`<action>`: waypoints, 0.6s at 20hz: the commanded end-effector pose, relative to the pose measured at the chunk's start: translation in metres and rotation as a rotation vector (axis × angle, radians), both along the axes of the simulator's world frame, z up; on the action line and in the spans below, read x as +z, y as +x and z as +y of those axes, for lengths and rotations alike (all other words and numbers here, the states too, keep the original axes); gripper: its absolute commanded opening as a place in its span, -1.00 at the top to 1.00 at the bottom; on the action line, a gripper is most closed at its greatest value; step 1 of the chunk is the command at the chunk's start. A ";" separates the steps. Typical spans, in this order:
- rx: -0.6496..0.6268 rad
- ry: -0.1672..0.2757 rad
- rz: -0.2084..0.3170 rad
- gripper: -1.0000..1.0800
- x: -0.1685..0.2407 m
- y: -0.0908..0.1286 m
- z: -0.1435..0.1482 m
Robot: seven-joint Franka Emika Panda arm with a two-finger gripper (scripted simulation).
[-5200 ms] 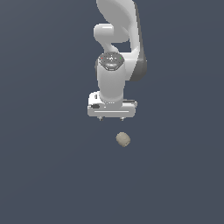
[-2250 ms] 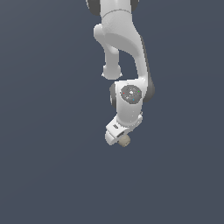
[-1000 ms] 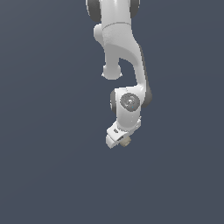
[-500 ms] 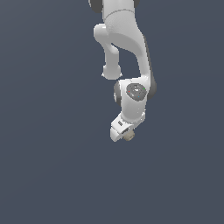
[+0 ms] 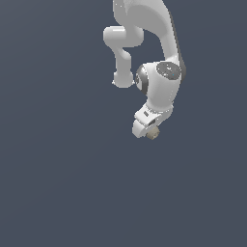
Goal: Pick up the object and move it to a goal position.
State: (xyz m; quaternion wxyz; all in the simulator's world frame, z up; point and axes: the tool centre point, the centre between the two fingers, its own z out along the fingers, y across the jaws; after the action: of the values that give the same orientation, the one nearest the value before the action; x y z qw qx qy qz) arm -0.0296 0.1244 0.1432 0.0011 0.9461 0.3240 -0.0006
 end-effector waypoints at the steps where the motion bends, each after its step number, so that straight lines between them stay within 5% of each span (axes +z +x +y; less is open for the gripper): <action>1: 0.000 -0.001 -0.001 1.00 0.022 -0.014 0.014; 12: 0.001 -0.001 0.000 1.00 0.116 -0.070 0.073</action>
State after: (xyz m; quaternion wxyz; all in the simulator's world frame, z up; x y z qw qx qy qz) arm -0.0922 0.1899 0.2478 0.0016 0.9458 0.3246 0.0000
